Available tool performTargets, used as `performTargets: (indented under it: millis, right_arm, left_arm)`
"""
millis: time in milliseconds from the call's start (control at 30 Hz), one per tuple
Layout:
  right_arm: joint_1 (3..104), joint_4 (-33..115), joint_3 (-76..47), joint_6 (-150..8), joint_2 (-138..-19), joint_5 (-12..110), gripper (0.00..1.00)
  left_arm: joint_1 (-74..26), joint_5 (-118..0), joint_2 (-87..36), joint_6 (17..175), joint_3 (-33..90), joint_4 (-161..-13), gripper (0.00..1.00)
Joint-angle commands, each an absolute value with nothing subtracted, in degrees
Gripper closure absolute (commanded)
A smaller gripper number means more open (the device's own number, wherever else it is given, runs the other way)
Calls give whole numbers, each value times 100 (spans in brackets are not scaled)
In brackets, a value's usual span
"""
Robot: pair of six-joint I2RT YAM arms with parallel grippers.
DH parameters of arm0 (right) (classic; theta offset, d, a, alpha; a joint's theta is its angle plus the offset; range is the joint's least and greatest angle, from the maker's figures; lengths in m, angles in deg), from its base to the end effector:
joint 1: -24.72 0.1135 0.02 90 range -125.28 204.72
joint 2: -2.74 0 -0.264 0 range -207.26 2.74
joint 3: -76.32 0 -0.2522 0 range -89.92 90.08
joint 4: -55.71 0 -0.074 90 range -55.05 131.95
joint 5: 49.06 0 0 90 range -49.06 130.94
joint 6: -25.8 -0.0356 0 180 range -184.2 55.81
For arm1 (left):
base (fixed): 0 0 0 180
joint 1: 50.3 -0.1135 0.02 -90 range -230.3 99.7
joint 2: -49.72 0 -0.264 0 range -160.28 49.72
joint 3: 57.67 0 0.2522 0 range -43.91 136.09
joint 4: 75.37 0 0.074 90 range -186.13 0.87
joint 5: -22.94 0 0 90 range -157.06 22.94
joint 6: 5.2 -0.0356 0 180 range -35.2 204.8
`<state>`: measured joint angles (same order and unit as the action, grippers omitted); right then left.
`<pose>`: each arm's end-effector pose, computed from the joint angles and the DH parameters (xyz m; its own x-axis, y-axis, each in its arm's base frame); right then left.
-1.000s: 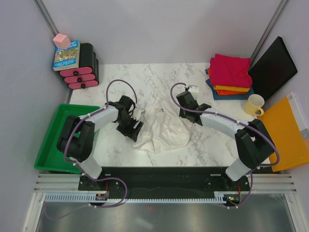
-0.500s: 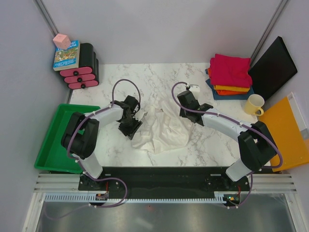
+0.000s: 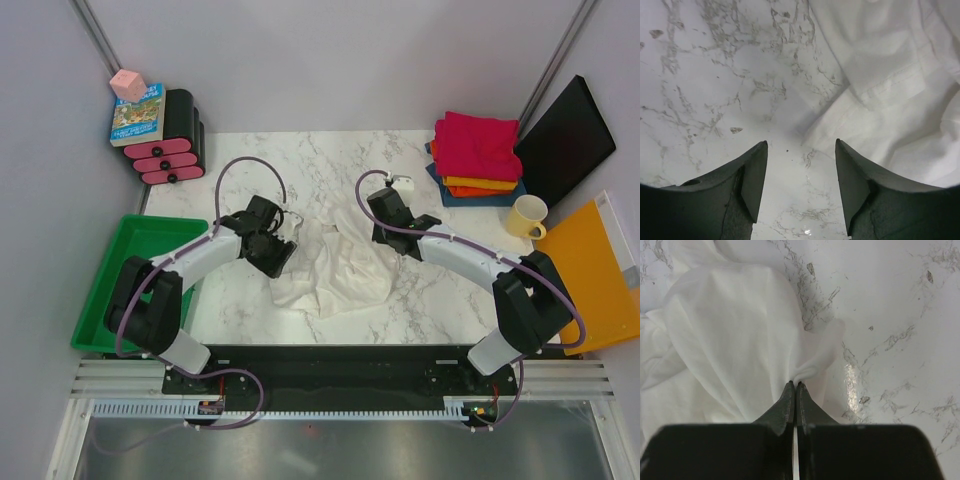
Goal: Fold and stack the t-shirts
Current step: Flatten out the tshirt
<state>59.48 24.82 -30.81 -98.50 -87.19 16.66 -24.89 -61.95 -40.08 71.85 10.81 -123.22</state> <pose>0.2812 0.1773 0.2245 -0.6693 0.1608 -0.7254 0.1014 0.9869 0.1252 0.2632 -0.1286 0.1835 -0.7206 0.5894 -0.3652 0.6336 0.7737 -0.0014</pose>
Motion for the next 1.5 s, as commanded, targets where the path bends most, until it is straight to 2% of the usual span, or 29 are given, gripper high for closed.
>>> performTargets:
  millis: [0, 533, 633, 667, 700, 800, 1000, 1133, 1333, 1400, 1467]
  right_arm:
    - [5988, 2560, -3182, -9874, -8488, 1650, 100]
    - [5988, 2446, -3455, -9997, -8163, 1545, 100]
    - [5996, 2455, -3534, -10040, -8146, 1527, 100]
    - [5988, 2455, -3552, -10041, -8146, 1545, 100]
    - [5988, 2446, -3552, -10032, -8146, 1536, 100]
    - [5988, 2446, -3543, -10041, -8119, 1519, 100]
    - [5691, 2200, -3166, -9752, -7821, 1168, 100]
    - [5023, 1893, -2349, -9233, -7417, 1009, 100]
    - [4828, 1787, -1197, -8617, -6723, -71, 100]
    - [4705, 1892, -1100, -8547, -6459, 32, 100]
    - [4599, 1657, -943, -8493, -6606, 462, 100]
  left_arm:
    - [-2411, -5994, -3571, 7039, 927, -11744, 35]
    - [-1814, -6310, -4625, 6951, 628, -11612, 38]
    - [-1814, -6521, -4801, 6951, 689, -11585, 54]
    - [-1814, -6556, -4845, 6960, 698, -11611, 66]
    - [-1814, -6574, -4845, 6943, 689, -11603, 98]
    - [-1814, -6662, -4758, 6925, 611, -11612, 98]
    - [-1997, -6759, -3705, 7030, 863, -11918, 98]
    - [-3145, -6302, -3027, 7083, 1935, -12619, 98]
    - [-4896, -5784, -2367, 7240, 3948, -12947, 98]
    - [-5519, -5494, -2297, 7416, 4502, -12956, 98]
    - [-5680, -5432, -2340, 7356, 4722, -13035, 98]
